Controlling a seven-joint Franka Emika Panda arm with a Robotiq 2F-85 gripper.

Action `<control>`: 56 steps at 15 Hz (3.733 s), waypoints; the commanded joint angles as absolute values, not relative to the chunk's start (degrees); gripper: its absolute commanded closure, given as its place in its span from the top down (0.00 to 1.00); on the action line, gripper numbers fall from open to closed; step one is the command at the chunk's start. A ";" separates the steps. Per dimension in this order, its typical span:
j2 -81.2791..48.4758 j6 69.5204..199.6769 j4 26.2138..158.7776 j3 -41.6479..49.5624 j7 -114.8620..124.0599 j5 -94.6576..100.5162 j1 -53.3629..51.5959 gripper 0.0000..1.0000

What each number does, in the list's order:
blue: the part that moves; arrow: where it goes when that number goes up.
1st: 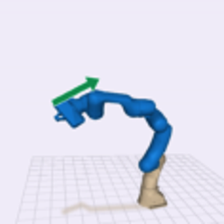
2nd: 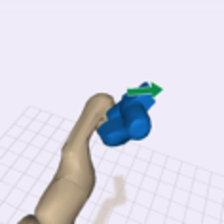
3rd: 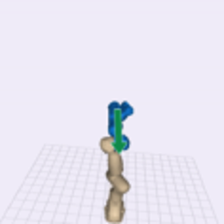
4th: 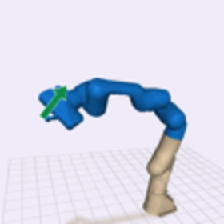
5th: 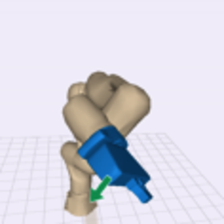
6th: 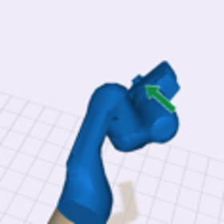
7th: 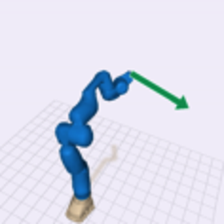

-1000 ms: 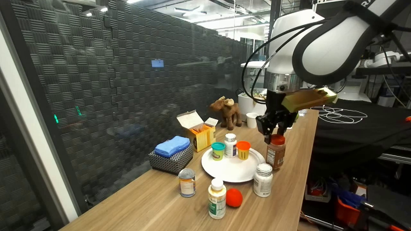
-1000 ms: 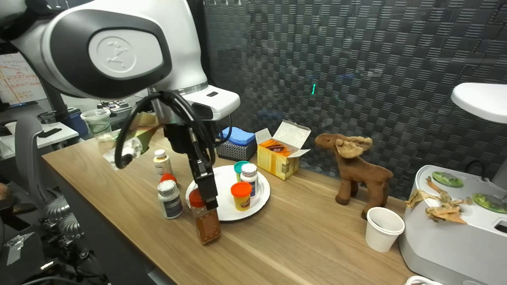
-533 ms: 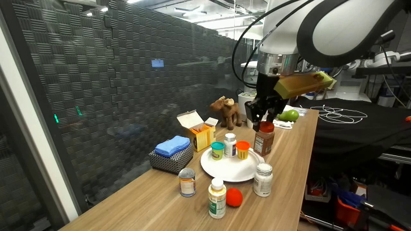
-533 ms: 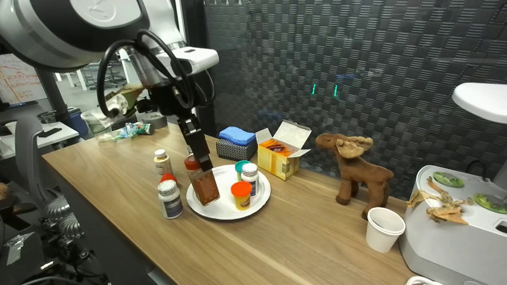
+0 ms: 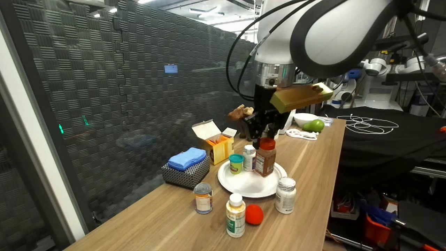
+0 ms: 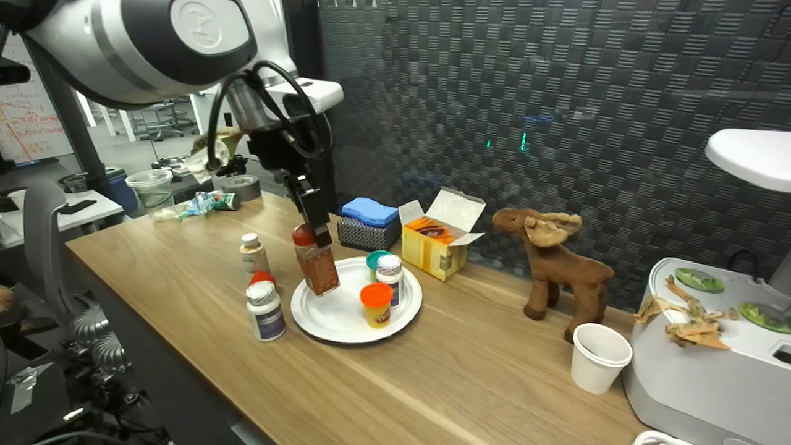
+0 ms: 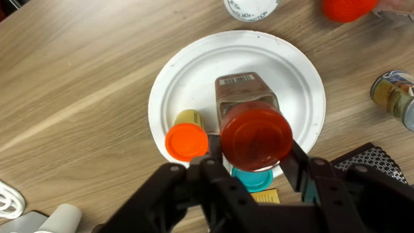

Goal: Pick up the bottles and small containers from the table and put them on the white plate.

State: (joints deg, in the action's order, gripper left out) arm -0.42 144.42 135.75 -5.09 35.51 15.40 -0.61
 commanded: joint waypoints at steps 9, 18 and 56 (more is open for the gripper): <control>-13.04 142.87 121.40 0.22 29.79 12.28 -1.95 0.23; -13.89 139.03 119.91 0.85 17.29 3.42 -0.90 0.23; -11.01 143.58 123.16 2.01 14.60 4.99 -3.85 1.00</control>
